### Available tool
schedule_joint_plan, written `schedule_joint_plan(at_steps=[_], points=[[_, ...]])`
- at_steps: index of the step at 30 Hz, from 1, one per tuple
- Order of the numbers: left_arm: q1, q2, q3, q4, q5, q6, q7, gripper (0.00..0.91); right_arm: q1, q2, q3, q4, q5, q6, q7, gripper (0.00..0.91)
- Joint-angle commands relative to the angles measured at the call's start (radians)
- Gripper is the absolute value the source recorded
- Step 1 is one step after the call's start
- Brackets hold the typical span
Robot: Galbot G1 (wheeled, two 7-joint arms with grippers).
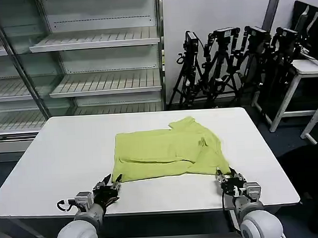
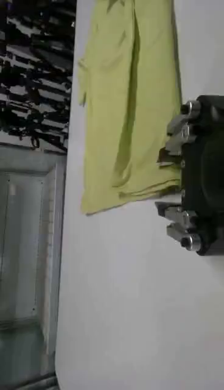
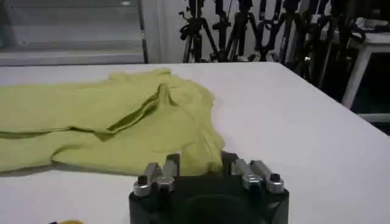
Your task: Fold and organize the clothes.
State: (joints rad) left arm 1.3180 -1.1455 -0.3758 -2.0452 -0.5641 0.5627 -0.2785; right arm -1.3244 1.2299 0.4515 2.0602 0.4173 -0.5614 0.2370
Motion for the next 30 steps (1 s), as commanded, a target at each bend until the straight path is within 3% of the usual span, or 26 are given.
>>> schedule_joint_plan(at_steps=[1, 15, 30], points=[[0.001, -0.002, 0.005, 0.006, -0.011, 0.005, 0.001, 0.020, -0.012, 0.000, 0.003, 0.015, 0.015, 0.000, 0.000, 0.000], [0.033, -0.002, -0.006, -0.026, -0.037, -0.003, 0.010, 0.020, -0.035, -0.006, 0.015, 0.037, 0.013, 0.011, -0.013, 0.000], [0.230, -0.020, -0.081, -0.177, -0.004, -0.015, 0.002, 0.020, -0.282, -0.024, 0.090, 0.262, -0.021, 0.011, -0.021, 0.000]])
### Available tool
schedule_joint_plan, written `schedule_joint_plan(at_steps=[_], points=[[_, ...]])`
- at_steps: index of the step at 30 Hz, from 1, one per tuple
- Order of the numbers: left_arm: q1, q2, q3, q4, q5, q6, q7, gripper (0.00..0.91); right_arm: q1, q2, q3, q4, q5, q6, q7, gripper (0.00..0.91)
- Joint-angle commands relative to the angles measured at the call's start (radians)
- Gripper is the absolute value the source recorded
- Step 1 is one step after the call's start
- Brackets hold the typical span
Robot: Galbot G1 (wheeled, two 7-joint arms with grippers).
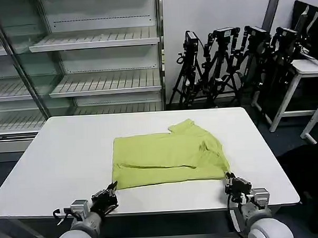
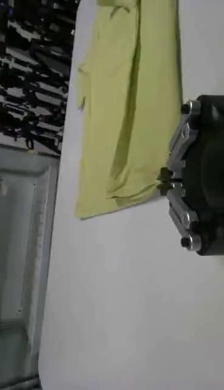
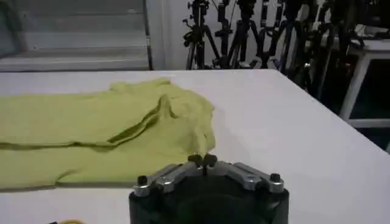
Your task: Fold and organize the clothes.
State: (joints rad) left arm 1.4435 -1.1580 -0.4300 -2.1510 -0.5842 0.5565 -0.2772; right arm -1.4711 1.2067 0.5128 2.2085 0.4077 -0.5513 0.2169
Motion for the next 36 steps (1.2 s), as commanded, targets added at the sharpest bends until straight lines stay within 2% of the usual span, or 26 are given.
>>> schedule_joint_plan(at_steps=[1, 11, 15, 16, 17, 18, 19, 20, 29, 32, 36], points=[[0.118, -0.004, -0.035, -0.078, 0.024, -0.011, 0.000, 0.020, -0.146, 0.001, 0.029, 0.122, -0.017, 0.003, -0.002, 0.000], [0.205, 0.007, -0.067, -0.115, 0.107, -0.016, 0.001, 0.020, -0.289, 0.019, -0.003, 0.152, -0.114, 0.054, -0.019, 0.000], [0.235, 0.013, -0.070, -0.132, 0.134, -0.015, 0.006, 0.020, -0.319, 0.027, -0.015, 0.157, -0.139, 0.050, -0.036, 0.000], [0.241, 0.013, -0.072, -0.137, 0.139, -0.014, 0.006, 0.020, -0.320, 0.028, -0.018, 0.157, -0.143, 0.045, -0.043, 0.030], [0.246, 0.014, -0.072, -0.139, 0.146, -0.014, 0.007, 0.030, -0.320, 0.028, -0.020, 0.159, -0.147, 0.044, -0.046, 0.121], [0.250, 0.016, -0.073, -0.142, 0.155, -0.014, 0.011, 0.282, -0.322, 0.028, -0.021, 0.166, -0.148, 0.041, -0.052, 0.907], [0.252, 0.017, -0.073, -0.145, 0.161, -0.012, 0.015, 0.615, -0.321, 0.028, -0.019, 0.171, -0.151, 0.042, -0.054, 0.907], [0.252, 0.017, -0.075, -0.149, 0.162, -0.008, 0.014, 0.907, -0.317, 0.028, -0.013, 0.179, -0.155, 0.045, -0.053, 0.907], [0.225, 0.034, -0.115, -0.201, 0.157, 0.009, 0.002, 0.907, -0.284, 0.013, 0.039, 0.258, -0.157, 0.053, -0.041, 0.907], [0.207, 0.043, -0.126, -0.213, 0.140, 0.004, -0.010, 0.907, -0.216, 0.001, 0.032, 0.216, -0.180, 0.077, -0.031, 0.907], [0.153, 0.062, -0.142, -0.216, 0.018, -0.003, -0.065, 0.907, -0.100, -0.024, -0.002, 0.147, -0.169, 0.065, -0.003, 0.907]])
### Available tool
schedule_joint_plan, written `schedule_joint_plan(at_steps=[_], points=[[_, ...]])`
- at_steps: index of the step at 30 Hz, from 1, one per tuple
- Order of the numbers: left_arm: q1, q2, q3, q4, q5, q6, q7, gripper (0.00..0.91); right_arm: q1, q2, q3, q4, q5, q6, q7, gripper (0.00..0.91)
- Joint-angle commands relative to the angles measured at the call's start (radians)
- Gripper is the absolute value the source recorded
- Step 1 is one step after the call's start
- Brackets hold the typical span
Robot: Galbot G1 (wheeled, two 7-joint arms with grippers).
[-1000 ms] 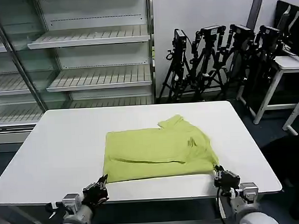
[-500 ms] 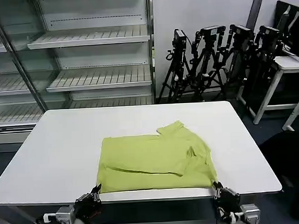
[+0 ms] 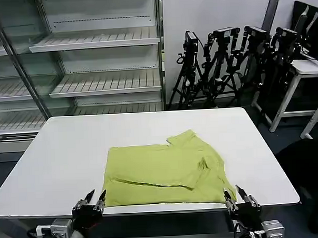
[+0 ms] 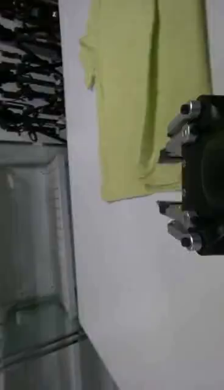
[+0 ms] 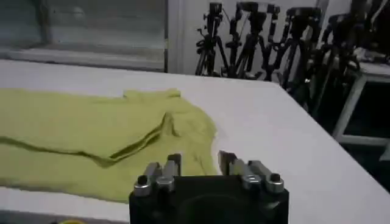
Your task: Fold and organize the clothes.
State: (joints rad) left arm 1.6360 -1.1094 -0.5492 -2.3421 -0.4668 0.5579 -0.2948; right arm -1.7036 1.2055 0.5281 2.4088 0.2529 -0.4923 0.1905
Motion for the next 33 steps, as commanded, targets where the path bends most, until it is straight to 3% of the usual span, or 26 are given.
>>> schedule_joint_plan(at_steps=[1, 3, 8, 15, 24, 33], points=[[-0.074, 0.028, -0.020, -0.017, -0.173, 0.019, -0.087, 0.907, 0.170, -0.029, -0.032, -0.066, 0.015, -0.012, 0.036, 0.907], [-0.126, 0.054, -0.002, 0.010, -0.209, 0.019, -0.102, 0.907, 0.288, -0.043, -0.072, -0.114, 0.075, -0.045, 0.074, 0.907], [-0.267, 0.097, 0.070, 0.068, -0.234, 0.019, -0.100, 0.907, 0.484, -0.050, -0.188, -0.236, 0.127, -0.084, 0.144, 0.907], [-0.490, 0.126, 0.210, 0.230, -0.230, 0.020, -0.104, 0.907, 0.750, -0.038, -0.323, -0.406, 0.230, -0.088, 0.208, 0.907], [-0.685, 0.122, 0.373, 0.410, -0.204, 0.023, -0.120, 0.907, 0.980, 0.004, -0.426, -0.621, 0.310, -0.088, 0.246, 0.907], [-0.817, 0.101, 0.447, 0.543, -0.245, 0.023, -0.128, 0.907, 1.085, 0.062, -0.455, -0.818, 0.365, -0.089, 0.281, 0.907]])
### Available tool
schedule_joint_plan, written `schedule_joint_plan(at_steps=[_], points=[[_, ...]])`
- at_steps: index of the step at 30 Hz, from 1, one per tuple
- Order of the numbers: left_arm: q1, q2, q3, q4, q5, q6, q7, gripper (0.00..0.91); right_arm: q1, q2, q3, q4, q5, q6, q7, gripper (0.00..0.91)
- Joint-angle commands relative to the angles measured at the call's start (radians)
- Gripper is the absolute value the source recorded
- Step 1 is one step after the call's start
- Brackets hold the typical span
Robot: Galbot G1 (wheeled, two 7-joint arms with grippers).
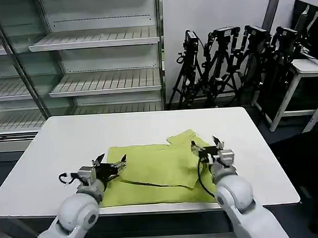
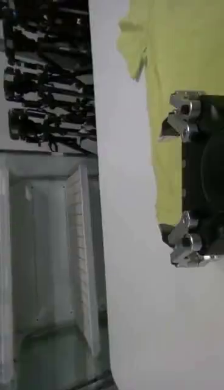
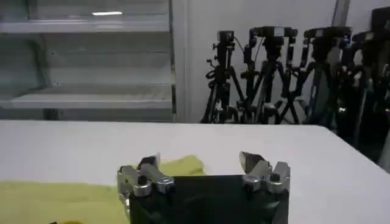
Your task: Fold and organize the clothes.
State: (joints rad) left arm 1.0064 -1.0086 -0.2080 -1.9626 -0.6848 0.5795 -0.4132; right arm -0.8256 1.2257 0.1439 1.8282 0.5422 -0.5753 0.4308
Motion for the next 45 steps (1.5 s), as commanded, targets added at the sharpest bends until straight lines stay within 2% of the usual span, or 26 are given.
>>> schedule_joint_plan(at_steps=[1, 8, 20, 33, 34, 35, 36, 37, 45], points=[[-0.201, -0.004, 0.110, 0.181, -0.029, 0.001, -0.010, 0.907, 0.217, 0.047, -0.072, -0.257, 0.080, -0.006, 0.045, 0.907], [-0.254, -0.032, 0.135, 0.289, 0.023, 0.002, -0.044, 0.907, 0.265, 0.083, -0.088, -0.353, 0.079, -0.007, 0.029, 0.907], [-0.310, -0.045, 0.137, 0.391, -0.062, 0.003, -0.061, 0.907, 0.302, 0.146, -0.062, -0.477, 0.065, -0.010, 0.052, 0.907], [-0.272, -0.026, 0.129, 0.369, -0.206, 0.004, -0.048, 0.907, 0.324, 0.164, -0.046, -0.518, 0.167, -0.012, 0.070, 0.907], [-0.268, -0.027, 0.129, 0.370, -0.207, 0.003, -0.048, 0.907, 0.324, 0.164, -0.047, -0.517, 0.176, -0.012, 0.074, 0.887], [-0.265, -0.029, 0.129, 0.370, -0.207, 0.003, -0.048, 0.343, 0.324, 0.163, -0.047, -0.517, 0.180, -0.012, 0.077, 0.393], [-0.263, -0.031, 0.129, 0.371, -0.208, 0.003, -0.047, 0.141, 0.323, 0.165, -0.048, -0.519, 0.183, -0.011, 0.086, 0.212], [-0.262, -0.032, 0.129, 0.372, -0.208, 0.003, -0.045, 0.040, 0.322, 0.166, -0.047, -0.521, 0.184, -0.011, 0.087, 0.000], [-0.260, -0.029, 0.132, 0.371, -0.212, 0.002, -0.039, 0.030, 0.303, 0.160, -0.051, -0.497, 0.215, -0.011, 0.096, 0.000]])
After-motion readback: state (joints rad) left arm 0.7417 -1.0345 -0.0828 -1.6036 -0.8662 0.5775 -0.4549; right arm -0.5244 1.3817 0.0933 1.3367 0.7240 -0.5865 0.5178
